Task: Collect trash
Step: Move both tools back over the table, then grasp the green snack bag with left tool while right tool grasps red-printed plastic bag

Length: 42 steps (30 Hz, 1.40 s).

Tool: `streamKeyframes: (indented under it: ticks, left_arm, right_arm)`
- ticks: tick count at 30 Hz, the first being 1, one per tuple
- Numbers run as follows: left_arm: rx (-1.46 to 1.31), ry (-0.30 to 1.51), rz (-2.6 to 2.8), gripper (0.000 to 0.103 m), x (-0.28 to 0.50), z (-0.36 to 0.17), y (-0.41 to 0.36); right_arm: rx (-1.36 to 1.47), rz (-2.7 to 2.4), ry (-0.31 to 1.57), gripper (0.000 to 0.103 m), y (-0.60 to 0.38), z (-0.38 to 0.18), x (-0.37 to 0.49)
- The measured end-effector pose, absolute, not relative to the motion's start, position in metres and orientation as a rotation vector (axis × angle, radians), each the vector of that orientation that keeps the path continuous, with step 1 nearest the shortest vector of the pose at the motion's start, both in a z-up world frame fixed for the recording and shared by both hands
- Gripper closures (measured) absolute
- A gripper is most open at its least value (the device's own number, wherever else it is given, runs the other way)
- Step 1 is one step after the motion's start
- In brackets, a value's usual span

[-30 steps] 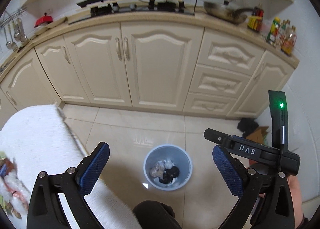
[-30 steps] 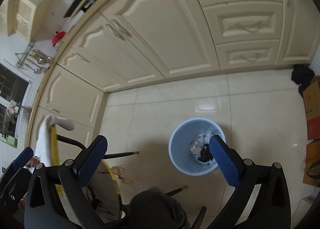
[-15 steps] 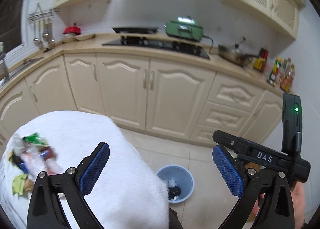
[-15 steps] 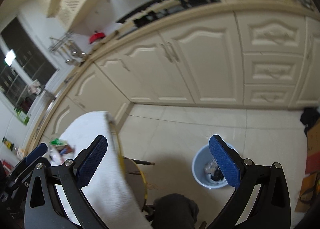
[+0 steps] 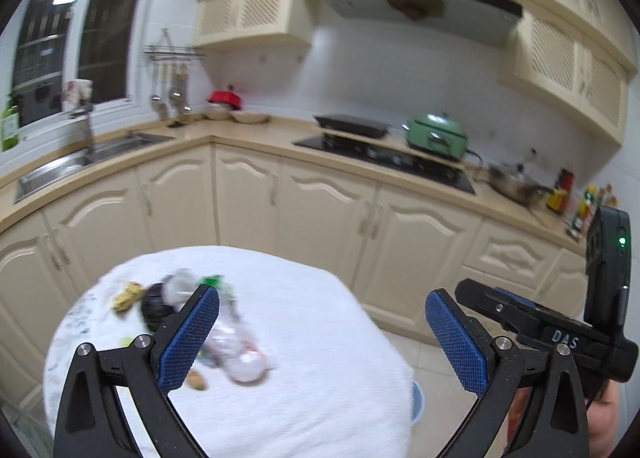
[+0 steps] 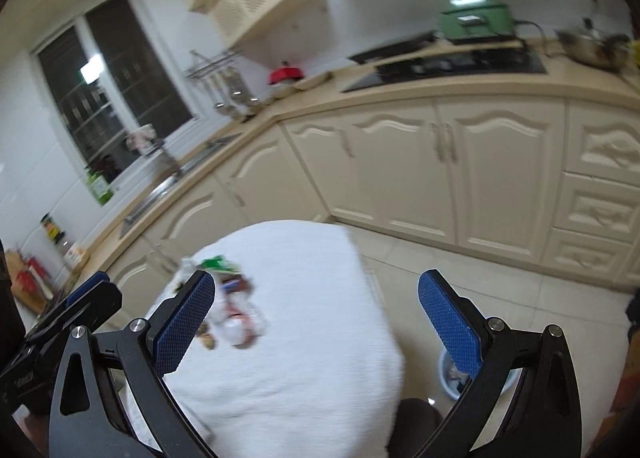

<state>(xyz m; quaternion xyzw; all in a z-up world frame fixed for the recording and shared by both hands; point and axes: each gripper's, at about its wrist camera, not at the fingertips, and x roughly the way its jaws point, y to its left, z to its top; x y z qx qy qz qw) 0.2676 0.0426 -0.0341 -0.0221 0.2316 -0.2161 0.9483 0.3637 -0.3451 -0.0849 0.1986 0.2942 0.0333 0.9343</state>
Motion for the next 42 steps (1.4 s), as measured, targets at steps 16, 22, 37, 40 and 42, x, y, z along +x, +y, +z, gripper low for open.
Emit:
streamKeyframes:
  ticks: [16,22,37,40,42]
  left_arm:
    - [-0.098,0.43,-0.237,0.001,0.166,-0.042,0.137]
    - [-0.117,0.461,-0.185,0.001,0.174,-0.043,0.15]
    - [-0.143,0.615,-0.111,0.001,0.277,-0.067,0.16]
    - [-0.142,0.652,-0.108,0.001,0.3,-0.082,0.163]
    - [-0.141,0.684,-0.102,0.001,0.319,-0.092,0.163]
  right_arm:
    - [0.263,0.24,0.576,0.0,-0.228,-0.07,0.37]
    - [0.215,0.289,0.612,0.0,-0.199,-0.077,0.383]
    - [0.139,0.344,0.78,0.0,-0.179,-0.132,0.447]
    - [0.131,0.335,0.82,0.0,-0.179,-0.148,0.464]
    - [0.131,0.333,0.846,0.0,-0.178,-0.158,0.474]
